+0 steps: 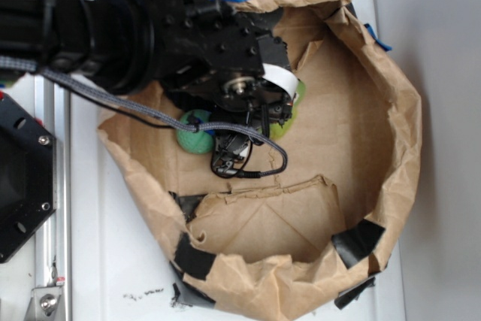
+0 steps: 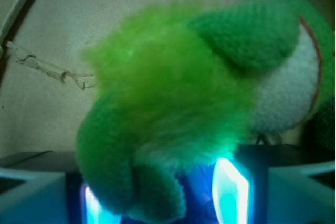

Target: Grab the blue rope.

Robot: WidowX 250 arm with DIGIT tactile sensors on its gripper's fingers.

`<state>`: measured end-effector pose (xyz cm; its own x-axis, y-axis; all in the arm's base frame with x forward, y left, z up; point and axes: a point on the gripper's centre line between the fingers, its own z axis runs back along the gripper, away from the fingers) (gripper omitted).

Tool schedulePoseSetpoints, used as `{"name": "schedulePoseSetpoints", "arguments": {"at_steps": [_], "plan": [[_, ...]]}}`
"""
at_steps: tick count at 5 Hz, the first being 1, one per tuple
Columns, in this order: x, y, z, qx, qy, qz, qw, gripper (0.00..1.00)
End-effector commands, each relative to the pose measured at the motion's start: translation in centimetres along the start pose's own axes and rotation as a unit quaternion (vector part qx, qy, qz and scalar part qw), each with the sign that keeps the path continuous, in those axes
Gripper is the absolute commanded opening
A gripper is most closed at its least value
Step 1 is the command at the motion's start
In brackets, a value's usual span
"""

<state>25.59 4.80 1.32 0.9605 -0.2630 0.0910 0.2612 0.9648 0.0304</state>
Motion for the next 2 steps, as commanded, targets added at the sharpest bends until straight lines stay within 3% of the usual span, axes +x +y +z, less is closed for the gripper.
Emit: {"name": "schedulePoseSetpoints", "arguments": {"at_steps": [1,2], "plan": [[-0.57,0.75,0.08,-0.007,0.003,0.018,1.000,0.00],[-0.28,1.02,0.71,-0.009,-0.004,0.023,1.000,0.00]]}}
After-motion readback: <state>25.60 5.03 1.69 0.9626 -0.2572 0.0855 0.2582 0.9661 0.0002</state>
